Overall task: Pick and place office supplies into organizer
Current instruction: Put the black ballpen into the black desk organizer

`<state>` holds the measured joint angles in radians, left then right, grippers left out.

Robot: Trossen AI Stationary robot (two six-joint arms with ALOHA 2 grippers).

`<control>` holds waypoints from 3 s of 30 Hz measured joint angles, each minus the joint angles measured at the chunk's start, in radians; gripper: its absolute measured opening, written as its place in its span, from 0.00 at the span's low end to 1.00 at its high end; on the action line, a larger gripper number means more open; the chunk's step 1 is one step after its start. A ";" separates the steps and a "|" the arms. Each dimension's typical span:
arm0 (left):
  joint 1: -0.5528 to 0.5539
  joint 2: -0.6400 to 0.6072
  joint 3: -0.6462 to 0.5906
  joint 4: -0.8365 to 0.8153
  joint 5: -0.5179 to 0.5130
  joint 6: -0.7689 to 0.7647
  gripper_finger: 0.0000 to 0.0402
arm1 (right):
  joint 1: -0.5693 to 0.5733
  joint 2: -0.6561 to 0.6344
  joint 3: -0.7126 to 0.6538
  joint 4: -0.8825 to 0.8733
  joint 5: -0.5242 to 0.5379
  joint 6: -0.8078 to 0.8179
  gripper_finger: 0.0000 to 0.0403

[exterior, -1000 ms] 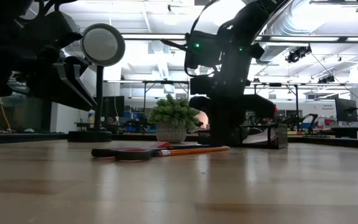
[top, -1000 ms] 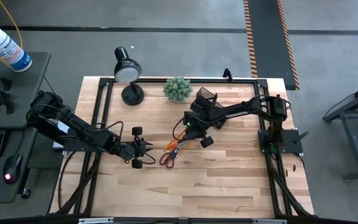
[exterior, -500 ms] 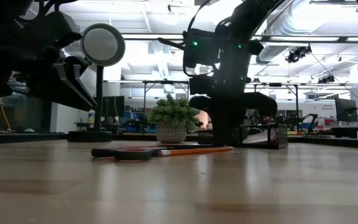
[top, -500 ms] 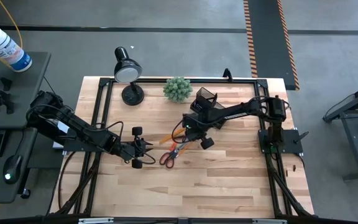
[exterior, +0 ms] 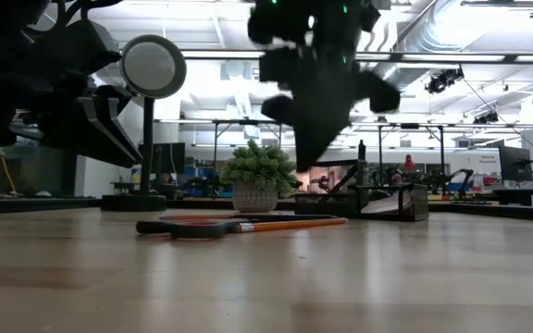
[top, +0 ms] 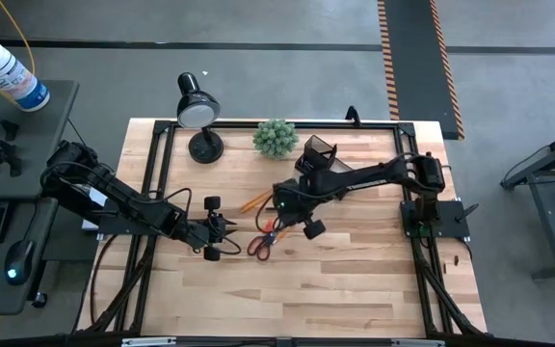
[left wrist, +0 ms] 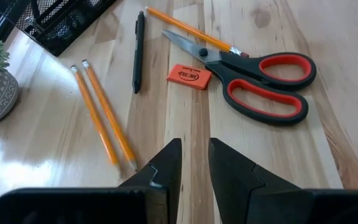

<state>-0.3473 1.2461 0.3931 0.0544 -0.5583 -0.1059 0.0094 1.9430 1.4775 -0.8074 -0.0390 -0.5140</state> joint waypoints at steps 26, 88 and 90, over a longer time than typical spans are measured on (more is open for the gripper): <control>0.000 0.000 0.000 0.000 0.008 -0.004 0.17 | -0.013 -0.002 0.227 -0.131 -0.787 0.244 0.00; 0.130 0.000 0.000 0.324 0.112 0.128 0.17 | 0.281 -0.062 -0.175 -0.131 0.241 0.517 0.00; 0.153 0.000 0.000 0.350 0.139 0.138 0.17 | 0.297 -0.107 -0.191 -0.107 0.246 0.528 0.00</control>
<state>-0.1946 1.2460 0.3931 0.4043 -0.4193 0.0323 0.3068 1.8363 1.2862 -0.9143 0.2073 0.0141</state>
